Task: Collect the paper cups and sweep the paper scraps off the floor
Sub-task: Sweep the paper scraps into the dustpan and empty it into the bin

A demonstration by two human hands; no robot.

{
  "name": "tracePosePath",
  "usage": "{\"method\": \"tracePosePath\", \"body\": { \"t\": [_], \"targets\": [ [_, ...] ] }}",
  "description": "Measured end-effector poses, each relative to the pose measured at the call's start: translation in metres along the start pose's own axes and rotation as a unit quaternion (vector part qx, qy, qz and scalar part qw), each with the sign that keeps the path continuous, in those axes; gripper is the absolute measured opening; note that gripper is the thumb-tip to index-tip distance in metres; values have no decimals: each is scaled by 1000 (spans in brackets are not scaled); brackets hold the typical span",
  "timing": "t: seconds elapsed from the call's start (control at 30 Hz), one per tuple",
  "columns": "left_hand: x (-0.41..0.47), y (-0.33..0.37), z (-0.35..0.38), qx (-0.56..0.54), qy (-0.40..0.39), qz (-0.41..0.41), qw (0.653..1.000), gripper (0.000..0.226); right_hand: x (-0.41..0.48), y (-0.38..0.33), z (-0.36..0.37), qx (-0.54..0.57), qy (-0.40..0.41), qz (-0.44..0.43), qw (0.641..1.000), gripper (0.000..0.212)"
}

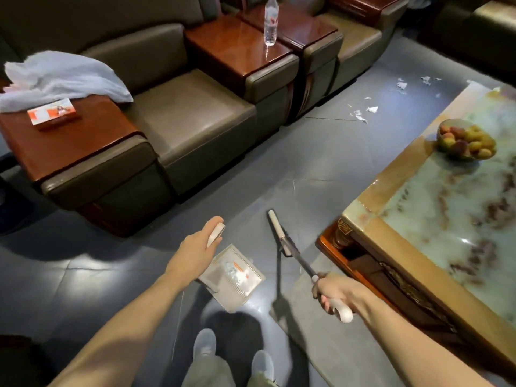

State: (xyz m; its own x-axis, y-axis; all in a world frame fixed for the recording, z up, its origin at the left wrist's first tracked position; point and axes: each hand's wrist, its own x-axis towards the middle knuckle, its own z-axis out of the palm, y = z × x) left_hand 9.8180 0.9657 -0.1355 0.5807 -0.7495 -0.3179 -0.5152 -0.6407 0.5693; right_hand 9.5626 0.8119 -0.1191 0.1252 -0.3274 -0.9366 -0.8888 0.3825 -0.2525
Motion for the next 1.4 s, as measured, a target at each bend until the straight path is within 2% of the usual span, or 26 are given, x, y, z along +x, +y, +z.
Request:
{"method": "tracePosePath", "body": {
  "t": [0.1, 0.17, 0.2, 0.37, 0.47, 0.6, 0.73, 0.97, 1.07, 1.17, 1.2, 1.3, 1.4],
  "targets": [
    [25, 10, -4, 2, -3, 3, 1000, 40, -14, -17, 24, -12, -43, 19, 999, 25],
    [39, 11, -9, -20, -7, 17, 1000, 39, -24, -40, 21, 57, -100, 44, 992, 32],
    [47, 12, -13, -28, -16, 25, 999, 38, -30, -54, 15, 86, -122, 52, 987, 29],
    [87, 14, -36, -35, -47, 64, 996, 32, -57, -106, -41, 211, -161, 84, 960, 26],
    [119, 19, -50, -52, -60, 83, 993, 32, -63, -123, -59, 194, -135, 63, 970, 33],
    [173, 42, -62, -71, -54, 109, 990, 32, -54, -152, -92, 221, -116, 14, 968, 24],
    [236, 80, -66, -70, -56, 122, 988, 32, -20, -183, -141, 291, -106, 9, 951, 24],
    [385, 183, -58, -86, -40, 119, 988, 32, 78, -257, -262, 263, 55, -56, 962, 15],
    [446, 245, -56, -84, -20, 120, 989, 35, 101, -291, -326, 294, 63, -70, 951, 22],
    [498, 296, -54, -80, -14, 146, 986, 35, 122, -317, -390, 323, 81, -54, 942, 45],
    [516, 312, -53, -84, -12, 153, 985, 35, 130, -328, -413, 336, 77, -53, 937, 44],
    [583, 364, -46, -89, -10, 166, 982, 35, 154, -366, -484, 342, 79, -40, 936, 18],
    [655, 416, -35, -88, -23, 183, 979, 36, 187, -403, -546, 334, 91, -37, 937, 16]
  ]
}}
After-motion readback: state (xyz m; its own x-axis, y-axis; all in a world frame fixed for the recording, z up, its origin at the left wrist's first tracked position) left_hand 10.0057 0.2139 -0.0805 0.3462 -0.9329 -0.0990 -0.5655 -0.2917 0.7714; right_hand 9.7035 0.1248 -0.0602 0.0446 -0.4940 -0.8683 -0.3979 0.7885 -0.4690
